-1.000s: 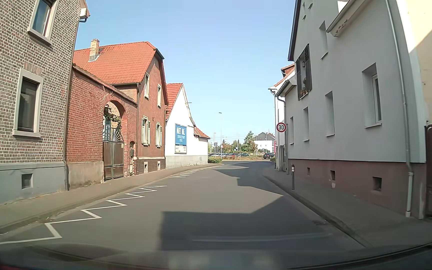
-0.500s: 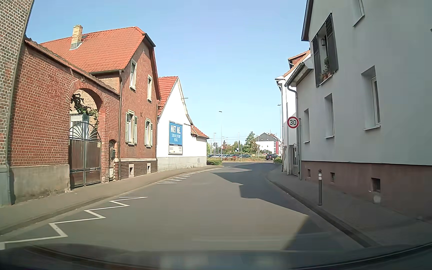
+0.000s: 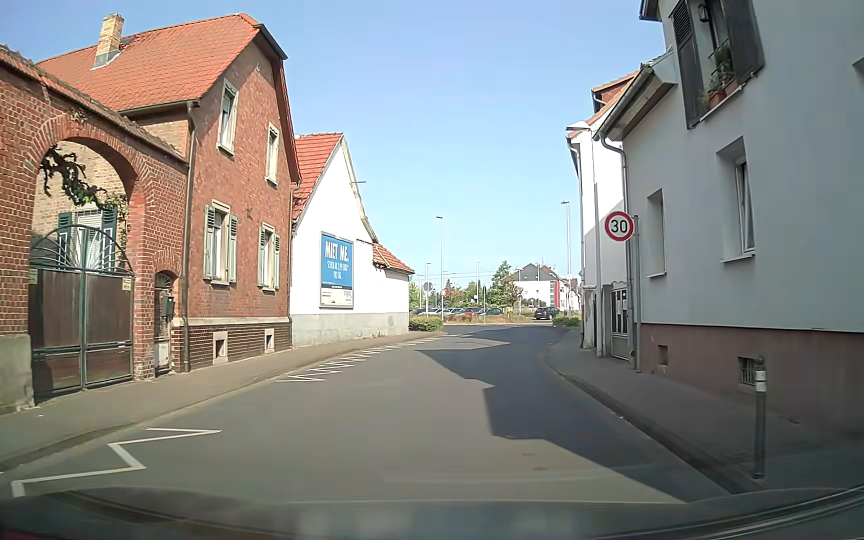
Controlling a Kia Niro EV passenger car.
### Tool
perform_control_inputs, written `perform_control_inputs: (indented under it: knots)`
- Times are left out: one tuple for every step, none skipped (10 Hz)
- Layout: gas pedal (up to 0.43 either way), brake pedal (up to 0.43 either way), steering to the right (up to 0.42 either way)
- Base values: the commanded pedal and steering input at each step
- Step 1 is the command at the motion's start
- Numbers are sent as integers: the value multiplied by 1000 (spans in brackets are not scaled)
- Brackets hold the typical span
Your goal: Follow the waypoints while adhering to traffic rules and regulations
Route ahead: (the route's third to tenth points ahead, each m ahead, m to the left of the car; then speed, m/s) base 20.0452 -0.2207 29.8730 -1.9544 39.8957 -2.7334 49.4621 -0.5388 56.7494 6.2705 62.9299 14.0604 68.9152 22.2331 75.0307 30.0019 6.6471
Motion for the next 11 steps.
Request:
perform_control_inputs:
  knots:
    - [59, 30, 2]
    - [59, 30, 4]
    - [59, 30, 6]
    - [59, 30, 6]
    - [59, 30, 8]
    - [59, 30, 11]
    - [59, 30, 11]
    - [59, 30, 11]
    - [59, 30, 11]
    - [59, 30, 9]
    - [59, 30, 9]
